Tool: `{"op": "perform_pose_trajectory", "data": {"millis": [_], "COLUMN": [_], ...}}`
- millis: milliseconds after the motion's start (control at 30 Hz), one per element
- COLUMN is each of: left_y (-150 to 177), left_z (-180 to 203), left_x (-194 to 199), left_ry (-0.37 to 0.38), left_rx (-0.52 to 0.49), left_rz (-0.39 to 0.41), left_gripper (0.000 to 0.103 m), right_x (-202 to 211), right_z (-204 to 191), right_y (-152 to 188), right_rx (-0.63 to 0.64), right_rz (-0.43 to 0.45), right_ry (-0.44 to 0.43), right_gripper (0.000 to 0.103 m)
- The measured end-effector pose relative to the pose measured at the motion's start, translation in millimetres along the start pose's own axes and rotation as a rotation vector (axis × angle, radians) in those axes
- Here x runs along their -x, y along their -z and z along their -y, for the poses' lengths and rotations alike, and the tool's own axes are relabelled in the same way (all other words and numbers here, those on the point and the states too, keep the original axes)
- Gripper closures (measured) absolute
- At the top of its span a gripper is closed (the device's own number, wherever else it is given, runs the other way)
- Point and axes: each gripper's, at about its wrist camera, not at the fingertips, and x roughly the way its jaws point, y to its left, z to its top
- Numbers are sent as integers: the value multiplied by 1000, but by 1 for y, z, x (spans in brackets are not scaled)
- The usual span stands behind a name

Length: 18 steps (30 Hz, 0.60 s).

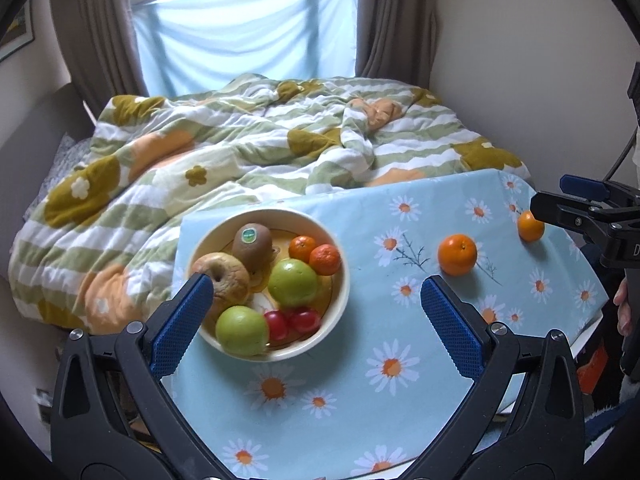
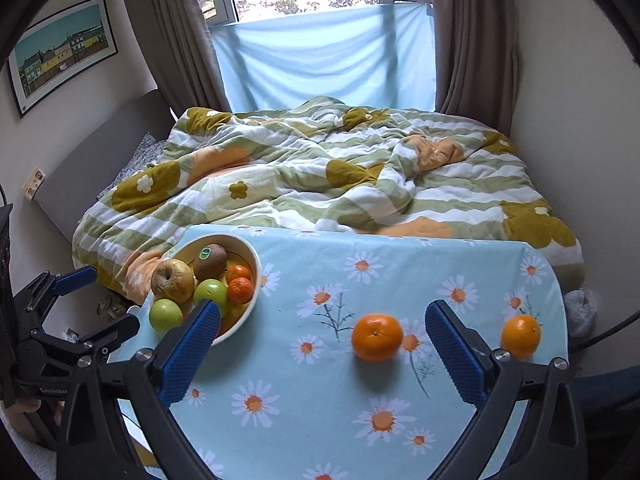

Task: Organize fruits
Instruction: 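Grasp a large orange with the left tool while the right tool grasps another orange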

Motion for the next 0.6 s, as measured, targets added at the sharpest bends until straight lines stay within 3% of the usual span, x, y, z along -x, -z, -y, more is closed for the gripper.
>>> {"op": "perform_pose_trajectory", "data": {"millis": [300, 600], "left_y": [-13, -9], "left_z": [88, 153], "left_x": [-35, -90], "left_ry": [53, 72], "left_rx": [21, 53], "left_rz": [-20, -72], "left_gripper": [0, 0], "right_x": [13, -14], "right_z": [87, 166], "right_y": [14, 32], "right_rx": [36, 60], "right_rz": [-8, -88], "right_ry": [42, 56], "right_gripper": [1, 1]}}
